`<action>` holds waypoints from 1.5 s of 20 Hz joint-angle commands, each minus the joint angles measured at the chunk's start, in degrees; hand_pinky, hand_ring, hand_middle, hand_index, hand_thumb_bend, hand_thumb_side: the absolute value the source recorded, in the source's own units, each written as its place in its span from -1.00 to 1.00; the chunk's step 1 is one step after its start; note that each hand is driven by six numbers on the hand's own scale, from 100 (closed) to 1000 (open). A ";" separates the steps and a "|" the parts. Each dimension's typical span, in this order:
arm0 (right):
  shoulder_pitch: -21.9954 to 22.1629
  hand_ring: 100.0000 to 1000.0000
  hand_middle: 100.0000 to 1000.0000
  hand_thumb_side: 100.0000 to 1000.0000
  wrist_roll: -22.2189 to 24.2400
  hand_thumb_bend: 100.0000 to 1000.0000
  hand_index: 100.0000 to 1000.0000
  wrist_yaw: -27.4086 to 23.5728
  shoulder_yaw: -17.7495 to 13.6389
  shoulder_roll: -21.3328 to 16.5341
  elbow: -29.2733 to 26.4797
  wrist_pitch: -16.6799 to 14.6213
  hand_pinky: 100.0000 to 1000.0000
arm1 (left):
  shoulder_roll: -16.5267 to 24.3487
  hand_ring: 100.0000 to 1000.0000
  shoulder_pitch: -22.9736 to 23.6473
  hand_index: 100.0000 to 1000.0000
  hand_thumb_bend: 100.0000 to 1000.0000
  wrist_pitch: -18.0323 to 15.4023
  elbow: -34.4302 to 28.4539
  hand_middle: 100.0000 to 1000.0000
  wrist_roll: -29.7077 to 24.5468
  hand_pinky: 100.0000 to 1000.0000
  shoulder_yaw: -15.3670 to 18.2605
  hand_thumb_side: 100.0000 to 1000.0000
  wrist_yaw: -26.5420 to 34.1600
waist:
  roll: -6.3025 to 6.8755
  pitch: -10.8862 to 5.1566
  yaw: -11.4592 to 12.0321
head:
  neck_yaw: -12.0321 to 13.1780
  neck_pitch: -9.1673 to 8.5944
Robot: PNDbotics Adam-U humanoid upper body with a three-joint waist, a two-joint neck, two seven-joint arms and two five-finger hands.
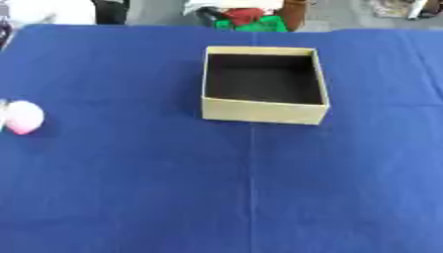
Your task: Pick up objects on the table and place them in the box.
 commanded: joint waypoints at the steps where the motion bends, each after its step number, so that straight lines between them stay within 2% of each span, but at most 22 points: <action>1: -0.26 0.38 0.55 1.00 -0.15 -0.65 0.73 0.17 -0.70 -1.28 -0.88 -0.03 0.46 | 1.00 0.09 -0.32 0.35 0.22 0.03 -0.81 0.22 0.23 0.24 0.74 0.16 0.22 | 0.07 -1.12 0.02 | 0.61 -0.19; 11: -0.26 0.39 0.55 1.00 -0.13 -0.65 0.73 0.16 -0.70 -1.28 -0.88 -0.07 0.46 | 0.93 0.09 -0.25 0.35 0.22 0.05 -0.81 0.22 0.21 0.24 0.78 0.16 0.16 | 0.11 -1.11 0.02 | 1.60 -0.19; 20: -0.14 0.39 0.55 1.00 -0.11 -0.65 0.73 0.21 -0.70 -1.50 -0.88 -0.07 0.46 | 3.15 0.09 0.84 0.38 0.22 1.41 -0.81 0.23 -0.54 0.25 0.76 0.20 -1.24 | 0.34 -1.15 0.19 | 1.70 0.29; 25: 0.19 0.39 0.55 1.00 -0.22 -0.65 0.72 0.62 -0.82 -2.61 -0.88 -0.08 0.46 | 8.40 0.09 6.06 0.40 0.22 4.48 -0.05 0.24 -3.65 0.26 -1.89 0.22 -4.48 | 1.26 -0.98 1.07 | 0.02 0.77; 28: 0.08 0.39 0.55 1.00 -0.12 -0.65 0.72 0.62 -0.67 -2.65 -0.88 -0.10 0.46 | 12.53 0.10 10.14 0.42 0.23 7.00 -0.27 0.26 -6.18 0.27 -1.66 0.23 -6.59 | 1.26 -1.07 0.99 | -0.15 0.82; 30: -0.08 0.39 0.55 1.00 0.01 -0.65 0.72 0.57 -0.60 -2.60 -0.88 -0.16 0.46 | 15.41 0.18 12.09 0.46 0.26 8.77 -0.03 0.33 -7.95 0.33 -1.16 0.16 -6.55 | 1.21 -1.10 0.94 | -0.34 0.78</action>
